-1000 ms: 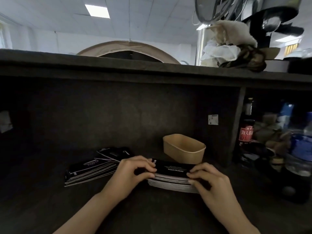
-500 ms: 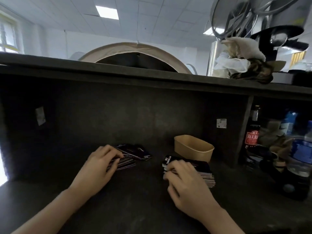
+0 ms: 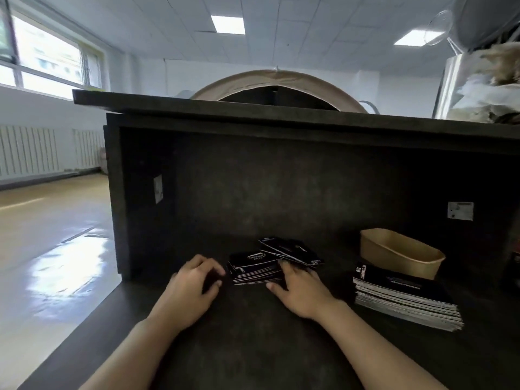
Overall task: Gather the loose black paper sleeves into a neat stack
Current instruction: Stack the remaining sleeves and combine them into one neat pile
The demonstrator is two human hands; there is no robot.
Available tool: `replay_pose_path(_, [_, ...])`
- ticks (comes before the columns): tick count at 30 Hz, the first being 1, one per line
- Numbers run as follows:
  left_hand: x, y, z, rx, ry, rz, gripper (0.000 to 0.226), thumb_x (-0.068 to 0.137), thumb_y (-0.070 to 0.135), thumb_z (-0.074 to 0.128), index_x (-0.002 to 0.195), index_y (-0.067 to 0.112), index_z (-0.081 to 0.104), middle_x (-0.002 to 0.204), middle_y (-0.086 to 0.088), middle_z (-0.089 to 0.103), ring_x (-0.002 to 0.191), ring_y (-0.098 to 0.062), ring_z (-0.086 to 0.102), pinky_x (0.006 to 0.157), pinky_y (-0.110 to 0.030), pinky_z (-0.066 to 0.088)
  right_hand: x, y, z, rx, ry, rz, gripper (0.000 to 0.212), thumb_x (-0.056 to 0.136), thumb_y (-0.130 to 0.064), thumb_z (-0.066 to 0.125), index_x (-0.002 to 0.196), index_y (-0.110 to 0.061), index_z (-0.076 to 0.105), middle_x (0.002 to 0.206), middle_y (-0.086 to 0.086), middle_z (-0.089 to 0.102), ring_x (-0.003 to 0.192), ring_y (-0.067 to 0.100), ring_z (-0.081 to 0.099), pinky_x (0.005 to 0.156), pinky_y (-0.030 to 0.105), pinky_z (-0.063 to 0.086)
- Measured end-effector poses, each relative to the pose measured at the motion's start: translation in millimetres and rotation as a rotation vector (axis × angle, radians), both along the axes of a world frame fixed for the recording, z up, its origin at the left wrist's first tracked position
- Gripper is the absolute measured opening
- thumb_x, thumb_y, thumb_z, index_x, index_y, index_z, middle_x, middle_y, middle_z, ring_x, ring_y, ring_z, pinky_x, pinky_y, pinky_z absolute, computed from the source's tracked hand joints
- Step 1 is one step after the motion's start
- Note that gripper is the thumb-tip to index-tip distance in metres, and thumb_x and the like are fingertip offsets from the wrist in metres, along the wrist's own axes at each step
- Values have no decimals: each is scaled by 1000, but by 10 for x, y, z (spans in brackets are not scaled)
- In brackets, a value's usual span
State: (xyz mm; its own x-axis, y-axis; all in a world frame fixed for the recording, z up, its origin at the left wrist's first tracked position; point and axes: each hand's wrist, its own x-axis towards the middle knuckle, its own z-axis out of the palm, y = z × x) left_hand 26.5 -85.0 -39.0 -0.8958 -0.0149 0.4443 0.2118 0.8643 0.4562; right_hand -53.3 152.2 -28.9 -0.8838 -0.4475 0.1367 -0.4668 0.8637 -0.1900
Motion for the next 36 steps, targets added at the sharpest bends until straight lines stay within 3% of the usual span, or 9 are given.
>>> replay_pose_path(7, [-8,87,7,-81,-121,-43,39,90,51,54,127,47,44,128,24,44,123,-2,45,104,-47,40,107,312,34,-47,-48,86,55,90,-48,54,139,-30,37,141,-3,51,130,21,47,109,34,38])
replay_pose_path(10, [12,156,8,-105,-126,-62,45,88,59,51,131,49,42,133,28,41,128,1,40,106,-47,36,104,367,95,-173,-68,169,38,90,-26,59,128,-28,52,125,-8,62,119,11,55,106,32,43])
replay_pose_path(12, [34,190,18,-136,-172,-58,53,83,70,43,132,49,42,140,27,37,137,1,29,109,-45,29,42,362,152,-275,56,154,31,89,-12,56,117,-23,58,112,-8,61,107,10,58,98,34,47])
replay_pose_path(15, [49,228,33,-160,-220,-42,70,71,83,30,130,49,46,147,26,34,144,0,18,113,-47,23,-102,304,149,-193,253,23,42,91,-17,55,132,-18,46,128,0,45,122,20,48,107,35,39])
replay_pose_path(18, [47,278,53,-219,-176,29,50,84,71,43,127,46,49,146,26,37,144,1,20,113,-44,23,-148,214,28,-36,96,42,57,98,-28,44,151,-24,23,158,2,22,147,20,20,119,35,15])
replay_pose_path(20, [38,303,57,-255,-175,61,56,81,76,41,126,44,49,145,27,38,143,2,21,114,-42,20,-122,198,-21,34,36,134,54,100,-27,37,152,-31,22,162,-5,13,149,12,8,120,37,6])
replay_pose_path(25, [-26,282,77,-294,-200,91,107,46,97,8,131,45,44,148,26,36,146,-3,18,116,-44,15,-33,272,49,32,39,210,55,94,-26,45,147,-34,34,159,-10,23,146,10,20,120,35,15])
replay_pose_path(31, [23,356,80,-379,-206,109,108,49,99,10,135,40,38,150,17,37,147,-8,17,119,-48,12,33,463,87,-81,130,229,49,90,-19,54,135,-33,44,135,-13,43,128,9,42,111,29,33])
replay_pose_path(36, [-23,564,138,-383,-113,-19,81,70,86,42,136,40,32,146,13,42,138,-3,33,121,-37,12,43,445,7,-31,223,75,55,93,-34,50,143,-26,31,141,-4,39,131,18,39,113,33,29])
